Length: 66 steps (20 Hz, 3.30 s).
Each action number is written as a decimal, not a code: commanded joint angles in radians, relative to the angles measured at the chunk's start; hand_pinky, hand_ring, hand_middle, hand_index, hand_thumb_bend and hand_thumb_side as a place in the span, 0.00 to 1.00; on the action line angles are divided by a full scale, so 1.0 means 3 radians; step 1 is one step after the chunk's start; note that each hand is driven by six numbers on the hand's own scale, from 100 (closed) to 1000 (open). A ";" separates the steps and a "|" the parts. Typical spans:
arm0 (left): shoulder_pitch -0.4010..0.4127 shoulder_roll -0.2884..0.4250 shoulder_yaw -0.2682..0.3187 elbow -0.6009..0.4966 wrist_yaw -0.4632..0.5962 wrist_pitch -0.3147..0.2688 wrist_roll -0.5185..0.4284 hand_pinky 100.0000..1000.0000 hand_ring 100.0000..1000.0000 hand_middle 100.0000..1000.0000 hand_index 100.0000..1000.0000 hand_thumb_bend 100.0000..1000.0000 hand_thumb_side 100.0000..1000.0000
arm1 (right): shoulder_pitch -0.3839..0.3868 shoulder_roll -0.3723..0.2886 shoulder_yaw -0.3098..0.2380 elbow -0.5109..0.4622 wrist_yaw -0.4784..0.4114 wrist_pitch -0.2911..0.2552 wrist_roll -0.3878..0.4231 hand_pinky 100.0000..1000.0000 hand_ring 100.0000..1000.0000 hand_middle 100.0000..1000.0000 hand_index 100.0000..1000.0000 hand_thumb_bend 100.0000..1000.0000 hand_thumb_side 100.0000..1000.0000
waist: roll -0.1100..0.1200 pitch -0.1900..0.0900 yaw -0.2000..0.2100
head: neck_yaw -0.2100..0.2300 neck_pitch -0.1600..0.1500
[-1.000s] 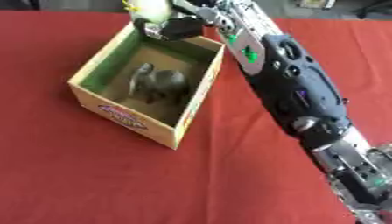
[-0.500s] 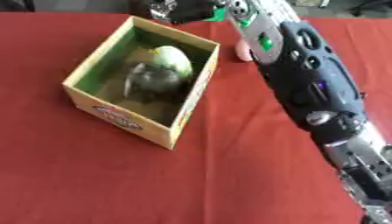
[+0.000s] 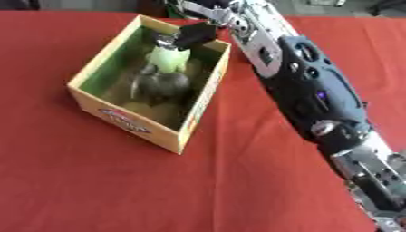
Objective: Pick up objects on the table and place them in the box.
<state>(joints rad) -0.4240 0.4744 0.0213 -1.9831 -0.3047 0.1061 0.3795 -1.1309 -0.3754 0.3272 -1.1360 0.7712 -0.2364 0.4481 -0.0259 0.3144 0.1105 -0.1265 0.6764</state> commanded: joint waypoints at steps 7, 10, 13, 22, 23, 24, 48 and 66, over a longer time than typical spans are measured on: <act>-0.0013 0.0042 0.0018 -0.0056 -0.0008 0.0011 -0.0001 0.73 0.73 0.74 0.82 0.30 1.00 | -0.0086 -0.0126 -0.0148 0.0075 0.0186 0.0018 -0.0137 0.88 1.00 0.89 0.95 0.21 0.85 | 0.0008 -0.0070 -0.0020 | 0.0013 -0.0023; 0.0004 0.0045 0.0026 -0.0056 -0.0012 0.0015 0.0008 0.73 0.73 0.74 0.82 0.30 1.00 | -0.0070 -0.0211 -0.0230 0.0116 0.0249 0.0065 -0.0220 0.88 1.00 0.90 0.97 0.22 0.85 | 0.0011 -0.0072 -0.0029 | 0.0020 -0.0035; 0.0019 0.0053 0.0031 -0.0056 -0.0019 0.0018 0.0015 0.73 0.73 0.74 0.82 0.29 1.00 | -0.0041 -0.0354 -0.0313 0.0152 0.0305 0.0114 -0.0273 0.88 1.00 0.90 0.95 0.27 0.83 | 0.0014 -0.0072 -0.0042 | 0.0035 -0.0035; 0.0078 0.0076 0.0064 -0.0056 -0.0028 0.0002 0.0091 0.72 0.73 0.74 0.81 0.29 1.00 | 0.0146 -0.0773 -0.0539 0.0286 0.0353 0.0241 -0.0330 0.89 1.00 0.89 0.98 0.33 0.79 | 0.0052 -0.0051 -0.0075 | 0.0114 0.0013; 0.0081 0.0075 0.0065 -0.0056 -0.0030 0.0003 0.0095 0.72 0.72 0.74 0.81 0.29 1.00 | 0.0159 -0.0793 -0.0556 0.0318 0.0371 0.0260 -0.0329 0.89 1.00 0.89 0.99 0.34 0.78 | 0.0058 -0.0047 -0.0074 | 0.0119 0.0006; 0.0084 0.0074 0.0065 -0.0056 -0.0031 0.0003 0.0097 0.72 0.72 0.74 0.81 0.29 1.00 | 0.0170 -0.0810 -0.0573 0.0357 0.0400 0.0281 -0.0327 0.89 1.00 0.89 0.99 0.35 0.78 | 0.0063 -0.0043 -0.0072 | 0.0122 -0.0005; 0.0034 0.0049 0.0053 -0.0056 -0.0035 -0.0005 0.0072 0.73 0.72 0.74 0.81 0.27 1.00 | 0.0226 -0.0724 -0.0776 0.1214 0.0997 0.0488 -0.0718 0.86 1.00 0.82 0.95 0.41 0.74 | 0.0106 0.0072 -0.0003 | 0.0056 -0.0211; 0.0047 0.0018 0.0053 -0.0056 -0.0048 0.0008 0.0033 0.73 0.72 0.74 0.81 0.26 1.00 | 0.0296 -0.0715 -0.0660 0.0970 0.0599 0.0496 -0.1031 0.82 1.00 0.62 0.72 0.17 0.39 | 0.0091 0.0093 -0.0015 | 0.0113 -0.0182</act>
<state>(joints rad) -0.3991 0.4655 0.0282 -1.9831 -0.3136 0.1085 0.3933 -1.0288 -0.5654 0.1281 -0.8242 0.9645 -0.0879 0.1370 0.0005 0.3590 0.1052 -0.0964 0.6232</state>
